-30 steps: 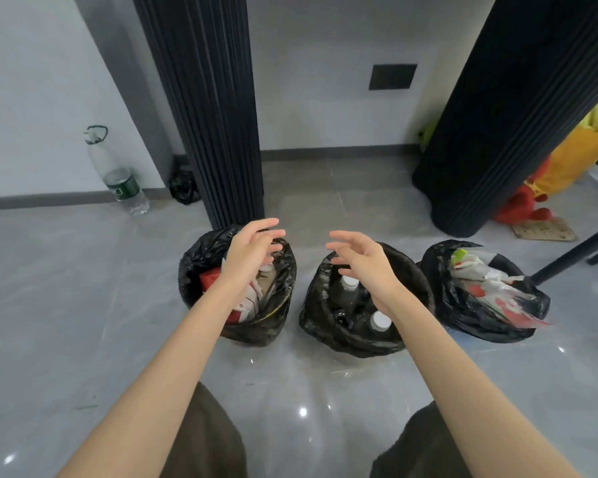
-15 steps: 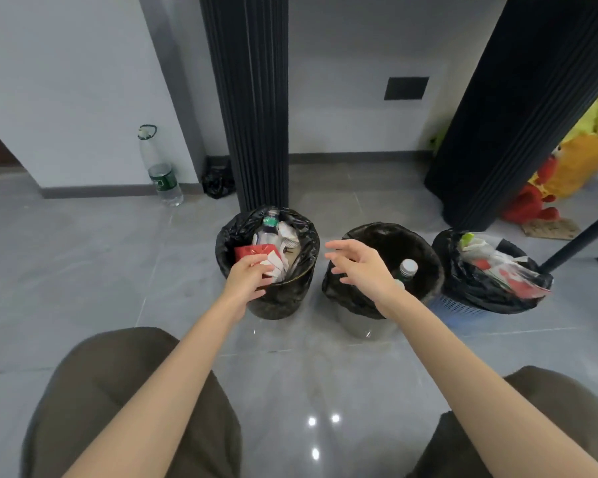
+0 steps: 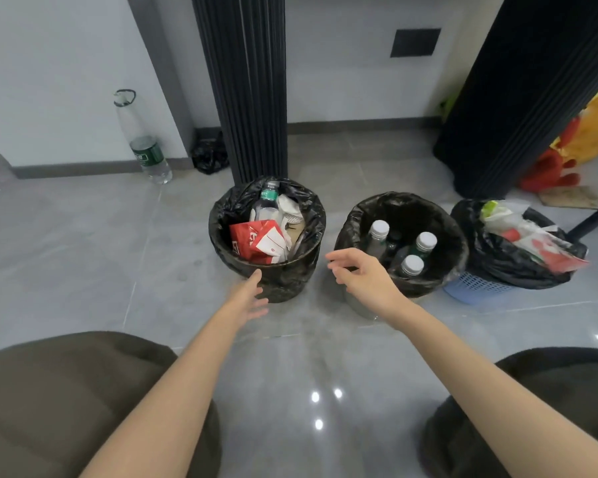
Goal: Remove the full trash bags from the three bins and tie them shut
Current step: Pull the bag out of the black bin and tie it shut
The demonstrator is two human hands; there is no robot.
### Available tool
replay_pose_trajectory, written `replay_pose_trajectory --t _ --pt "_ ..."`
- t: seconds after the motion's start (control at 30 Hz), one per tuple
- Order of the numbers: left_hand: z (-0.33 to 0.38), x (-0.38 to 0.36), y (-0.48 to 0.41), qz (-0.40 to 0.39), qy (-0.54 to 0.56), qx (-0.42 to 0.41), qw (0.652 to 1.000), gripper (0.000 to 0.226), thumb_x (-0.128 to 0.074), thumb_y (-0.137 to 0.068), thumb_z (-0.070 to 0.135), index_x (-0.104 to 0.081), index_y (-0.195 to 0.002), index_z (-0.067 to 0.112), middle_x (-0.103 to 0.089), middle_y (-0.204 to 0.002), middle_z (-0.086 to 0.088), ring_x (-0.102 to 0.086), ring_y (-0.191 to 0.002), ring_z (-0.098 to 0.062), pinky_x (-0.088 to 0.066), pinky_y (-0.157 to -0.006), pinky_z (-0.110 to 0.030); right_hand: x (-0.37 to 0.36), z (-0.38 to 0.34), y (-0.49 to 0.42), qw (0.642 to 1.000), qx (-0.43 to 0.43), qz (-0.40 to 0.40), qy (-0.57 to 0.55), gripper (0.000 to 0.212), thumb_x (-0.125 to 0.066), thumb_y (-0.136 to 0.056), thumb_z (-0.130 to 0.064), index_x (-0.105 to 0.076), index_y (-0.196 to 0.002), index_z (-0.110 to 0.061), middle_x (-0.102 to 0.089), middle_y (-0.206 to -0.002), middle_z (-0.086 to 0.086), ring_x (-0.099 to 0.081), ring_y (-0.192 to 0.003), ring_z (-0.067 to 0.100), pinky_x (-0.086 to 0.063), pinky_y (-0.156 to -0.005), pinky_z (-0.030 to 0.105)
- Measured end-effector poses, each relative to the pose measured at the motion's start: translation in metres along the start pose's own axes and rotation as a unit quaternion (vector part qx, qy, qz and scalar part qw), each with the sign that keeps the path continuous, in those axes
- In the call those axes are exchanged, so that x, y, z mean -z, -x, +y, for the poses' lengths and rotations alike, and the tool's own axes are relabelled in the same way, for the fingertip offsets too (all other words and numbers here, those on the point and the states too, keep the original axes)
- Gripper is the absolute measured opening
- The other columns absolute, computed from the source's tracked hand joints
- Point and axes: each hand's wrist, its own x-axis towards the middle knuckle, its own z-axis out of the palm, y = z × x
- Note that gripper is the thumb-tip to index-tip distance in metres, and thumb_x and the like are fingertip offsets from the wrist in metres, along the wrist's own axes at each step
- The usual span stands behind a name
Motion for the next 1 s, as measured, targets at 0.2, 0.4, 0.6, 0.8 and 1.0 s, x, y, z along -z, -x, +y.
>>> replay_pose_trajectory --t 0.2,0.4,0.6,0.8,1.0 --pt "0.011 -0.011 -0.024 0.01 0.08 -0.002 0.997 0.052 -0.053 -0.094 0.034 -0.039 -0.137 0.008 -0.041 -0.144 -0.012 -0.044 -0.13 -0.031 -0.043 -0.102 -0.045 -0.011 0.026 -0.018 0.999 -0.038 0.002 -0.015 0.022 -0.05 -0.093 -0.013 -0.062 -0.104 -0.028 -0.062 -0.098 -0.012 -0.056 -0.09 0.007 -0.045 -0.082 0.024" --pt "0.015 -0.003 -0.048 0.077 0.096 -0.059 0.991 0.021 -0.054 -0.094 0.017 -0.042 -0.078 0.011 -0.058 -0.094 -0.011 -0.059 -0.079 -0.02 -0.051 -0.089 -0.039 -0.019 0.033 -0.022 0.999 -0.035 0.002 -0.015 0.025 -0.05 -0.092 -0.011 -0.062 -0.105 -0.028 -0.061 -0.097 -0.016 -0.056 -0.087 0.003 -0.045 -0.081 0.023" --pt "0.002 -0.006 -0.036 0.028 0.07 -0.025 0.997 0.013 -0.05 -0.095 0.008 -0.043 -0.106 0.005 -0.057 -0.078 -0.01 -0.058 -0.07 -0.017 -0.049 -0.085 -0.035 -0.019 0.038 -0.013 0.999 -0.047 0.02 0.016 0.029 -0.051 -0.091 -0.011 -0.061 -0.116 -0.023 -0.061 -0.112 -0.006 -0.057 -0.096 0.011 -0.043 -0.083 0.02" --pt "-0.025 -0.01 -0.018 0.016 0.051 -0.003 0.999 0.007 -0.05 -0.094 0.006 -0.047 -0.1 0.003 -0.055 -0.073 -0.009 -0.056 -0.065 -0.017 -0.052 -0.071 -0.032 -0.014 0.061 0.0 0.987 -0.14 0.06 0.055 0.045 -0.052 -0.09 -0.017 -0.043 -0.134 -0.022 -0.034 -0.141 0.008 -0.046 -0.113 0.022 -0.04 -0.094 0.031" --pt "-0.033 -0.028 -0.012 0.0 0.022 0.011 1.0 0.004 -0.051 -0.094 0.006 -0.049 -0.097 0.003 -0.054 -0.073 -0.009 -0.056 -0.066 -0.016 -0.053 -0.071 -0.032 0.01 0.083 -0.002 0.974 -0.205 0.1 -0.008 0.059 -0.055 -0.089 -0.016 -0.029 -0.143 -0.013 -0.025 -0.148 0.009 -0.047 -0.117 0.025 -0.042 -0.099 0.035"
